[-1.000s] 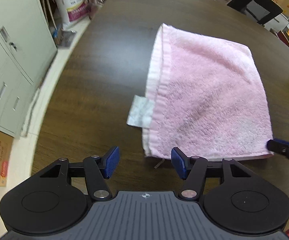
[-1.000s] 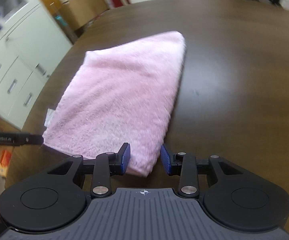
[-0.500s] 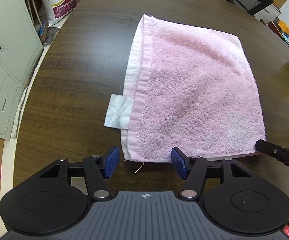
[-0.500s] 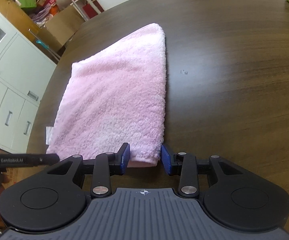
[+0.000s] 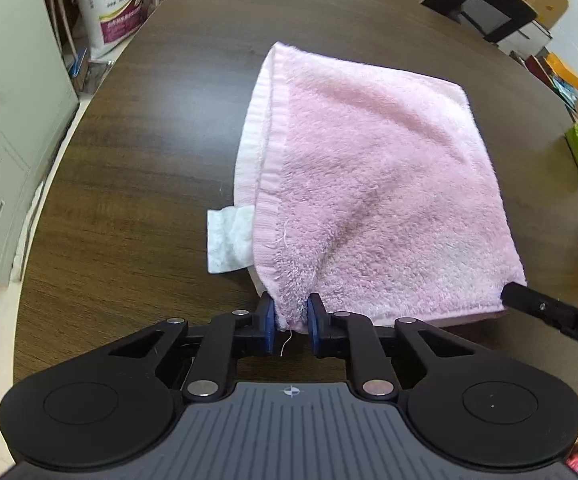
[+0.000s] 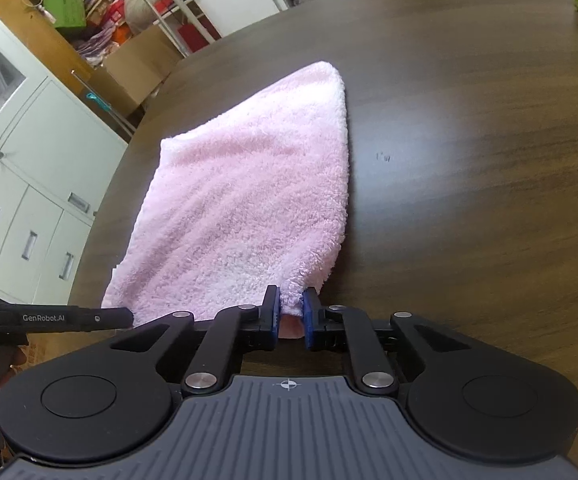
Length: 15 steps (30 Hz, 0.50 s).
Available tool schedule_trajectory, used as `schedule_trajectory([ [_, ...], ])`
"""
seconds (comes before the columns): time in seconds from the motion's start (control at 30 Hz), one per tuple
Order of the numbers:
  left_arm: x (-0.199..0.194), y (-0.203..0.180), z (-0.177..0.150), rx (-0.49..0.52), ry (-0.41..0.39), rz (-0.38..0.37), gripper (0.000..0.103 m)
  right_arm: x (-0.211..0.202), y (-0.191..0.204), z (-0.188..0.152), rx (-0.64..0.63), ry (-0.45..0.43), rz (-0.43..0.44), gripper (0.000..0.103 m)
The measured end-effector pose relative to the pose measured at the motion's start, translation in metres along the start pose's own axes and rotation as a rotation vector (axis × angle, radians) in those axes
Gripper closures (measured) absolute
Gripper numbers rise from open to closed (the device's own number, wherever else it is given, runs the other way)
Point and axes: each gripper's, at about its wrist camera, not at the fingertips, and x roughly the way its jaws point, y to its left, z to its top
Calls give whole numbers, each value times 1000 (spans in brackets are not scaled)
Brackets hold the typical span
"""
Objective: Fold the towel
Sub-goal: 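Lift the towel edge with the left gripper and fold it over the towel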
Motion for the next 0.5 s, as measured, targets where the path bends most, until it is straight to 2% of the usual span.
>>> schedule_trajectory([
  [0.37,-11,-15,-8,9,27,-28,87,-24,-11,13,52,-6,28,92],
  [0.5,-23,-19,16,32,-17,-16,87,-31,-15,19,78,-8,44,92],
])
